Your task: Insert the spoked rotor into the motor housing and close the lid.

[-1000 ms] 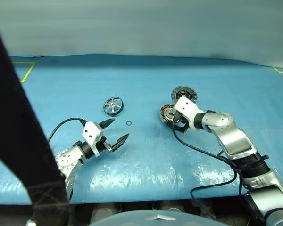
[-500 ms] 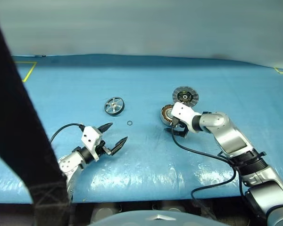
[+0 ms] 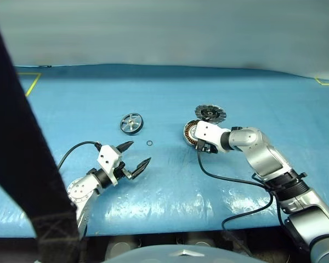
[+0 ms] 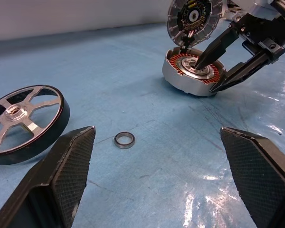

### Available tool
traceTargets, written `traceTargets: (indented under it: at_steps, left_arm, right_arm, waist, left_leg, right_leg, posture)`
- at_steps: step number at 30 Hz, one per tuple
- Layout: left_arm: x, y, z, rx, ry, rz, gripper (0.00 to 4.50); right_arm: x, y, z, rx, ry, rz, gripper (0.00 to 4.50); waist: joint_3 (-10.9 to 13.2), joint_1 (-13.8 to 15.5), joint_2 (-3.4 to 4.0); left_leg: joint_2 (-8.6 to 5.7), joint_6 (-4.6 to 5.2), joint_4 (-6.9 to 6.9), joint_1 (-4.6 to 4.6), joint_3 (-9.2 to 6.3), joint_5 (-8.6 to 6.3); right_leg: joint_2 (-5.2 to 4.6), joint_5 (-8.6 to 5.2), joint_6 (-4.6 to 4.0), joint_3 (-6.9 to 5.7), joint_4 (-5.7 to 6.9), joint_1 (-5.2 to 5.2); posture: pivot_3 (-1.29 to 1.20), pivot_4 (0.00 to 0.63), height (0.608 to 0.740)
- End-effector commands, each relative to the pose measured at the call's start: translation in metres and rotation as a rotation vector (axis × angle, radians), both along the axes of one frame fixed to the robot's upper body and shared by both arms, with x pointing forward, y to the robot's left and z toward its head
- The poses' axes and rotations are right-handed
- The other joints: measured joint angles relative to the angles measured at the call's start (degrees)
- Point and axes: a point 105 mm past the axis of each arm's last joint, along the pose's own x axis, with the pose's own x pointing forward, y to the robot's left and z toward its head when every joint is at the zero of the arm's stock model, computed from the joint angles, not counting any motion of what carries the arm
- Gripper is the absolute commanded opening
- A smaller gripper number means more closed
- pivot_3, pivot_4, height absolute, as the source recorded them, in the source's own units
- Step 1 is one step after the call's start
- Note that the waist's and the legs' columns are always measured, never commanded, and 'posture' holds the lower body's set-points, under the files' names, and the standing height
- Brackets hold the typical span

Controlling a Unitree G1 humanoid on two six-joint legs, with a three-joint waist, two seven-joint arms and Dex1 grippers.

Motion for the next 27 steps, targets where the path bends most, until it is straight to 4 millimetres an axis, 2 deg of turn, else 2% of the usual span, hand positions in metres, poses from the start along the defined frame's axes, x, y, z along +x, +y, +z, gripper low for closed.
traceTargets:
  at_steps: [1,6,9,15,21,27]
  left_arm:
    - [-0.001,0.0,0.008,-0.007,-0.038,-0.008,4.5]
    - [0.0,0.002,0.008,-0.007,-0.037,0.003,4.5]
    - [-0.002,0.004,0.009,-0.016,-0.037,0.018,4.5]
    - [-0.004,0.007,0.006,-0.003,-0.031,0.027,4.5]
    - [-0.005,0.009,0.001,0.006,-0.01,0.03,4.5]
    - [-0.004,0.009,0.002,0.005,-0.017,0.025,4.5]
  right_arm:
    - [-0.022,0.03,0.004,0.021,0.04,0.175,2.01]
    - [-0.04,0.05,0.011,0.01,0.042,0.322,2.01]
    - [-0.052,0.056,0.012,-0.005,0.067,0.399,2.01]
    - [-0.067,0.044,-0.005,-0.055,0.195,0.404,2.01]
    - [-0.076,0.053,-0.004,-0.013,0.229,0.407,2.01]
    - [-0.084,0.049,-0.006,-0.045,0.273,0.394,2.01]
  waist:
    - [0.0,-0.04,0.01]
    - [0.02,0.08,0.02]
    - [0.02,0.11,0.03]
    - [0.03,0.35,0.02]
    - [0.02,0.43,0.02]
    - [0.02,0.54,0.02]
  left_leg:
    - [0.01,-0.01,-0.01,-0.02,0.0,0.0]
    - [0.06,-0.16,-0.1,-0.08,-0.01,0.09]
    - [0.04,-0.13,-0.09,-0.13,-0.01,0.06]
    - [-0.02,-0.07,-0.06,-0.13,-0.02,0.03]
    - [-0.04,-0.06,-0.05,-0.11,-0.04,0.02]
    - [-0.05,-0.05,-0.04,-0.12,-0.07,0.02]
  right_leg:
    - [0.01,0.0,-0.01,0.0,0.02,-0.04]
    - [0.03,-0.06,-0.09,-0.06,0.01,-0.1]
    - [0.0,-0.06,-0.07,-0.1,-0.06,-0.11]
    - [-0.1,-0.06,-0.05,-0.13,-0.09,-0.07]
    - [-0.14,-0.07,-0.06,-0.16,-0.09,-0.04]
    - [-0.17,-0.08,-0.08,-0.19,-0.09,-0.04]
  posture:
    - [0.0,0.15,0.74]
    - [0.0,0.15,0.74]
    - [0.0,0.15,0.74]
    - [0.0,0.15,0.74]
    - [0.0,0.15,0.74]
    - [0.0,0.15,0.74]
